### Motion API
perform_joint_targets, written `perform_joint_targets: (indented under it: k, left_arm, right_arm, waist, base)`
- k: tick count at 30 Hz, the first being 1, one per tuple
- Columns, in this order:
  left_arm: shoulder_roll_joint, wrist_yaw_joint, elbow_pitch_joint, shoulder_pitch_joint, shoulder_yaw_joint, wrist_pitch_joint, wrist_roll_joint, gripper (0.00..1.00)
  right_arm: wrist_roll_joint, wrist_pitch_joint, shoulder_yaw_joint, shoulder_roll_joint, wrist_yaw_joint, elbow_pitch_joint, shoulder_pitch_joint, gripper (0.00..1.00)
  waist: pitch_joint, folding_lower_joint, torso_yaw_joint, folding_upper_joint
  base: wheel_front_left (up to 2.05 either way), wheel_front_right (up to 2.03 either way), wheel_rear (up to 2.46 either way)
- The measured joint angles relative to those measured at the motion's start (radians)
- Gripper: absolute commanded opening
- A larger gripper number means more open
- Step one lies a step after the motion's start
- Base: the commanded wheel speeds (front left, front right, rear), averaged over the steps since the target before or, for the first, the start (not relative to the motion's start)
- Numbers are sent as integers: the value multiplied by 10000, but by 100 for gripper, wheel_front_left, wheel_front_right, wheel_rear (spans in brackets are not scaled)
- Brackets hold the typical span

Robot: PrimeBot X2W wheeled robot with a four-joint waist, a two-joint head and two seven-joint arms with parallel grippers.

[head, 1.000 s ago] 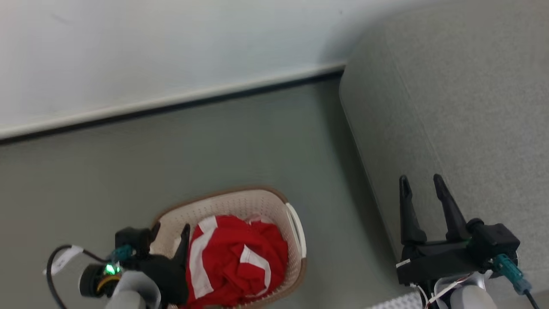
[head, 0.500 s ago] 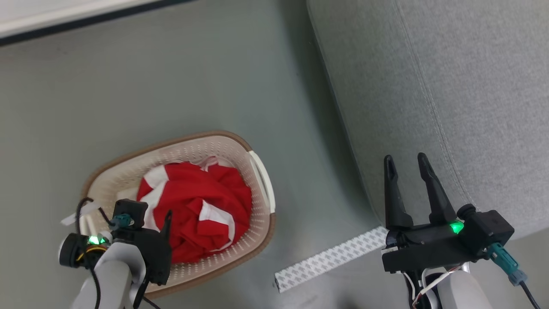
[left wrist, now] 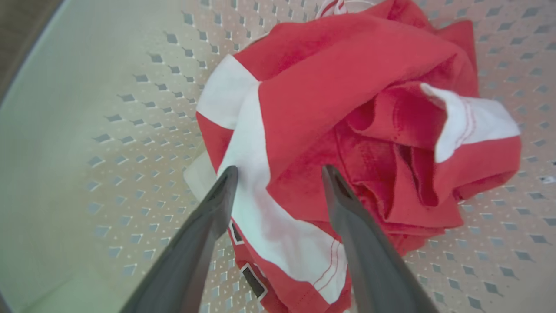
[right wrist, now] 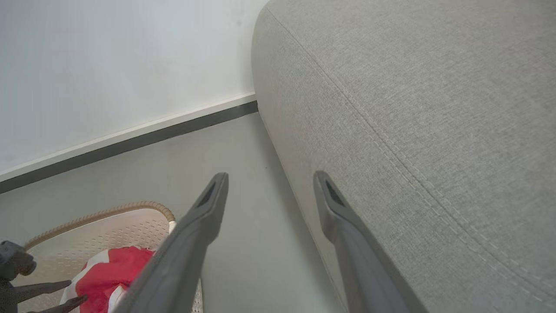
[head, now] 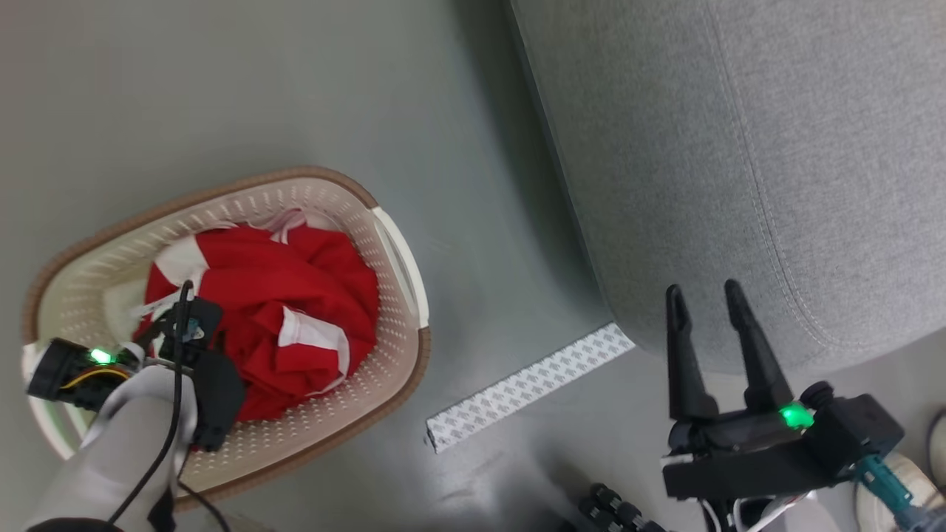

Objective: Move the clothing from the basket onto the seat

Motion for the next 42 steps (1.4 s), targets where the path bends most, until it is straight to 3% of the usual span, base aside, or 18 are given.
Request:
perform_joint_targets:
  k: [10, 15, 16, 17, 18, 24, 30, 42]
  left_arm:
    - [523, 570, 905, -740, -169, 558, 263, 100]
    - [621, 593, 1118, -893, -105, 589, 81, 100]
    - [598, 585, 1147, -961, -69, 637, -33, 71]
    - [579, 541, 1181, -1035, -52, 654, -88, 21]
    - [571, 495, 1198, -1081, -36, 665, -107, 0]
    - [349, 320, 1354, -1186, 27, 531, -368, 0]
    - [-230, 86, 1432, -926, 54, 19, -727, 0]
    - [-1534, -848, 1546, -55, 17, -1544, -1496, 0]
  right_arm:
    - [242, 0, 456, 6, 0, -351, 559, 100]
    - [336, 0, 548, 4, 0, -474, 788, 100]
    - [336, -2, 573, 4, 0, -508, 859, 100]
    - [334, 0, 591, 4, 0, -531, 889, 100]
    - [328, 0, 594, 4, 0, -568, 889, 100]
    - [171, 0, 382, 6, 0, -585, 833, 100]
    - [-15, 0, 393, 8, 0, -366, 630, 100]
    - [-554, 100, 265, 21, 0, 1327, 256, 100]
  waist:
    - [544, -2, -392, -2]
    - [736, -2, -476, -2]
    - [772, -2, -475, -2]
    - [812, -2, -472, -3]
    - [856, -2, -469, -2]
    - [952, -1, -342, -2]
    - [501, -2, -103, -2]
    - [-1782, -3, 538, -4]
  base:
    - [0, 0, 0]
    - [0, 0, 0]
    - [0, 0, 0]
    - [0, 0, 0]
    - [0, 0, 0]
    - [0, 0, 0]
    - [0, 0, 0]
    - [0, 0, 0]
